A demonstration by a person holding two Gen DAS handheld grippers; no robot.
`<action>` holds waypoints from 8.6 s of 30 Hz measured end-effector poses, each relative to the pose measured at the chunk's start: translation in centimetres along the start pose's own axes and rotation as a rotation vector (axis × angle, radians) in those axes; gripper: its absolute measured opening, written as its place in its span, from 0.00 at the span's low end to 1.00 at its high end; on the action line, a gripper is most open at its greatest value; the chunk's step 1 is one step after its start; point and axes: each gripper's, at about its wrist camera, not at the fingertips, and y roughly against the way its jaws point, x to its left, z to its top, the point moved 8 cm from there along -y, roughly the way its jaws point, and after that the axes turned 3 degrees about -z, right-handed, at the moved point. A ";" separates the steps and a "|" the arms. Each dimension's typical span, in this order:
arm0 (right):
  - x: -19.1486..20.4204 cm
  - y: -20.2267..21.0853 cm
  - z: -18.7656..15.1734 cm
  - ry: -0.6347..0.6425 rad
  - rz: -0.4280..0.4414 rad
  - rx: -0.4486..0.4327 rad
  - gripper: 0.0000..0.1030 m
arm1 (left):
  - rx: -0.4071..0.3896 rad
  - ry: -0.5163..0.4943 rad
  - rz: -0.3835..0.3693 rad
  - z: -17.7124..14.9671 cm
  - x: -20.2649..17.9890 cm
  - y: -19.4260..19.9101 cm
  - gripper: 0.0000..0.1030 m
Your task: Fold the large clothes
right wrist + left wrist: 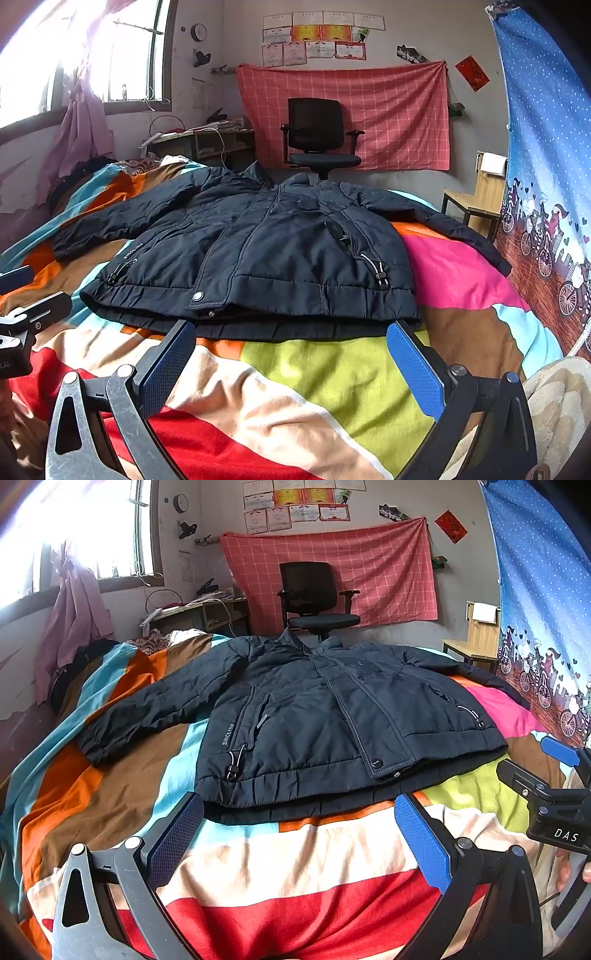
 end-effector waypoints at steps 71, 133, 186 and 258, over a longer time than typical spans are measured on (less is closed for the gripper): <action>-0.1 0.1 0.0 -0.003 0.000 -0.001 1.00 | -0.006 0.000 -0.002 0.1 -0.1 0.6 0.99; -37.9 -22.6 5.5 -1.145 -0.288 0.063 1.00 | 0.268 -0.145 0.001 24.4 -9.2 -34.8 0.98; 3.6 -30.5 32.5 0.010 -0.011 -0.095 0.08 | 0.216 0.200 -0.011 19.4 17.6 -31.8 0.99; 23.4 -43.3 20.5 0.358 0.056 0.250 0.71 | 0.123 1.124 0.394 -2.8 41.3 -15.8 0.99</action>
